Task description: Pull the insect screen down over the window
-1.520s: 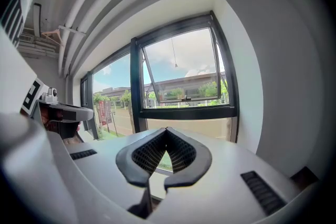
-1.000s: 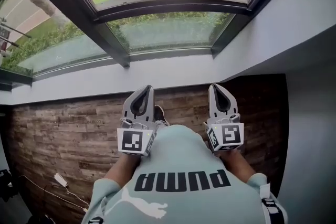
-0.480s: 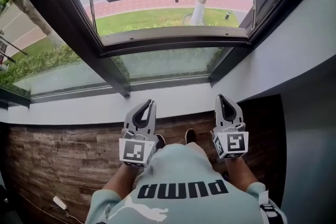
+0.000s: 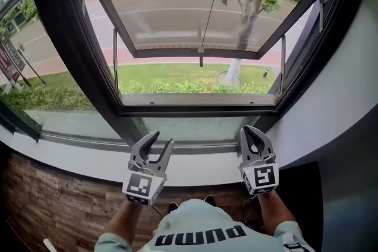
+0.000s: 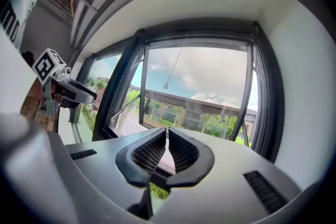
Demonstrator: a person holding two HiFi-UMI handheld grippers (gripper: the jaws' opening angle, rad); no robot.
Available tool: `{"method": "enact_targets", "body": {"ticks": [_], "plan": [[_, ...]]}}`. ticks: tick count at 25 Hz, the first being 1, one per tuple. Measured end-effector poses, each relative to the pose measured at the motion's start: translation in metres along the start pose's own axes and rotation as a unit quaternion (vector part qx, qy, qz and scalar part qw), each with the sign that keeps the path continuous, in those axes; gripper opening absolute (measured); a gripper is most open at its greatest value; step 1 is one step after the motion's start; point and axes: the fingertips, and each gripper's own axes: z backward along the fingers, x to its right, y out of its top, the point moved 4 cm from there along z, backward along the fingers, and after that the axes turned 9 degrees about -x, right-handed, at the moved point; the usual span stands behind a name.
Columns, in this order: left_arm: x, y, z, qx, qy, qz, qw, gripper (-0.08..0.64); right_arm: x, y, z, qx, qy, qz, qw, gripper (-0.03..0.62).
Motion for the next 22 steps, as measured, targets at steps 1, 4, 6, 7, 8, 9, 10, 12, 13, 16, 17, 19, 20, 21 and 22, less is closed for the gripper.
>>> {"method": "enact_targets", "body": {"ticks": [1, 4, 6, 7, 8, 9, 10, 12, 13, 16, 17, 19, 20, 21, 22], "plan": [[-0.005, 0.013, -0.002, -0.001, 0.004, -0.020, 0.9998, 0.163, 0.010, 0.014, -0.003, 0.007, 0.000, 0.018, 1.000, 0.006], [-0.031, 0.061, -0.017, 0.001, 0.033, -0.103, 0.9941, 0.207, 0.055, 0.069, -0.022, 0.049, -0.020, 0.073, 0.996, 0.008], [-0.048, 0.098, -0.024, 0.001, 0.050, -0.140, 0.9889, 0.239, 0.086, 0.109, -0.031, 0.070, -0.043, 0.104, 0.991, 0.012], [-0.056, 0.118, -0.025, -0.003, 0.061, -0.160, 0.9853, 0.255, 0.100, 0.130, -0.033, 0.078, -0.053, 0.119, 0.988, 0.026], [-0.064, 0.139, -0.025, -0.006, 0.075, -0.186, 0.9797, 0.266, 0.114, 0.152, -0.035, 0.088, -0.066, 0.136, 0.985, 0.042], [-0.071, 0.162, -0.025, -0.008, 0.092, -0.217, 0.9717, 0.276, 0.128, 0.174, -0.036, 0.099, -0.081, 0.160, 0.979, 0.058], [-0.079, 0.184, -0.026, -0.008, 0.109, -0.249, 0.9622, 0.292, 0.141, 0.196, -0.037, 0.109, -0.098, 0.188, 0.971, 0.076], [-0.092, 0.225, -0.027, -0.007, 0.137, -0.296, 0.9453, 0.322, 0.162, 0.236, -0.038, 0.127, -0.134, 0.239, 0.953, 0.101], [-0.098, 0.244, -0.027, -0.005, 0.151, -0.312, 0.9380, 0.332, 0.171, 0.254, -0.039, 0.135, -0.150, 0.259, 0.944, 0.109], [-0.110, 0.299, -0.027, 0.000, 0.191, -0.365, 0.9111, 0.365, 0.193, 0.304, -0.042, 0.145, -0.197, 0.321, 0.915, 0.127], [-0.113, 0.316, -0.027, -0.001, 0.203, -0.384, 0.9010, 0.373, 0.200, 0.318, -0.042, 0.143, -0.211, 0.338, 0.906, 0.130], [-0.118, 0.345, -0.026, -0.004, 0.228, -0.420, 0.8785, 0.388, 0.210, 0.342, -0.042, 0.139, -0.238, 0.369, 0.888, 0.140], [-0.123, 0.358, -0.026, -0.007, 0.244, -0.437, 0.8659, 0.394, 0.213, 0.354, -0.042, 0.138, -0.249, 0.386, 0.877, 0.144], [-0.128, 0.369, -0.026, -0.013, 0.262, -0.450, 0.8538, 0.398, 0.217, 0.364, -0.043, 0.136, -0.260, 0.402, 0.868, 0.147], [-0.134, 0.378, -0.026, -0.019, 0.279, -0.460, 0.8427, 0.402, 0.220, 0.373, -0.043, 0.132, -0.269, 0.415, 0.859, 0.150]]}}
